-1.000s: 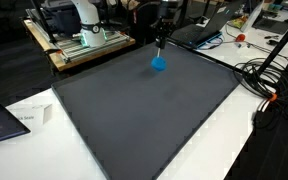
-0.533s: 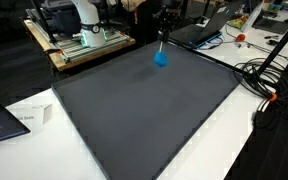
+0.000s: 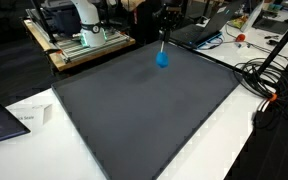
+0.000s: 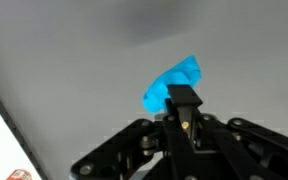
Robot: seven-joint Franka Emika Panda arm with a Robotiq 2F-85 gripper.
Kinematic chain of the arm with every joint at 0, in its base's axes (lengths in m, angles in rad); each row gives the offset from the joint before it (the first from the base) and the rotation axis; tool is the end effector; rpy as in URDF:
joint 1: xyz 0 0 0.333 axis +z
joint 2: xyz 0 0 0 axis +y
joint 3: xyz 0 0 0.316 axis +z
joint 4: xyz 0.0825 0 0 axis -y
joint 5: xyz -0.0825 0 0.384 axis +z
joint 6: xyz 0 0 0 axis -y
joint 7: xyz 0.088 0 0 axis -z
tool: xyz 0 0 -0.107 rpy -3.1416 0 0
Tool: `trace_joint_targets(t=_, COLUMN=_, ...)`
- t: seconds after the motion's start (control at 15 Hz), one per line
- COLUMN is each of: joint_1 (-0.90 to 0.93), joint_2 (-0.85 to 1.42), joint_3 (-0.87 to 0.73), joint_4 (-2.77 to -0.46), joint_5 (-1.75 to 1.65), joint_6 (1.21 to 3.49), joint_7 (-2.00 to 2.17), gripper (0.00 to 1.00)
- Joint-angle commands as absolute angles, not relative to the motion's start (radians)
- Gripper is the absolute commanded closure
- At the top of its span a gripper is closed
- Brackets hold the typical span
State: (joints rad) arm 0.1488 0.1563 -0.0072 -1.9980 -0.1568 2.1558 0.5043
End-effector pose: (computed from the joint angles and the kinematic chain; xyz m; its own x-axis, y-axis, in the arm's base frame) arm 0.5801 0.0764 0.3831 0.9614 -0.2686 0.0598 -0.2740 -0.9546 0.1171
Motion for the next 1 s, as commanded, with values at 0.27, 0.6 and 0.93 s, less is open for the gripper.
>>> trace_joint_targets(t=0.27, joint_1=0.104, joint_2=0.168, joint_3=0.008, joint_4=-2.016, joint_5=-0.02, joint_6=2.286, joint_7=0.418, gripper=0.97)
trace_joint_targets(t=0.6, joint_1=0.083, joint_2=0.167, joint_3=0.01, joint_4=-2.046, joint_5=0.068, joint_6=2.343, joint_7=0.339, gripper=0.97)
trace_joint_targets(t=0.93, joint_1=0.069, joint_2=0.166, joint_3=0.008, joint_4=-2.075, joint_5=0.112, joint_6=2.374, joint_7=0.294, gripper=0.97)
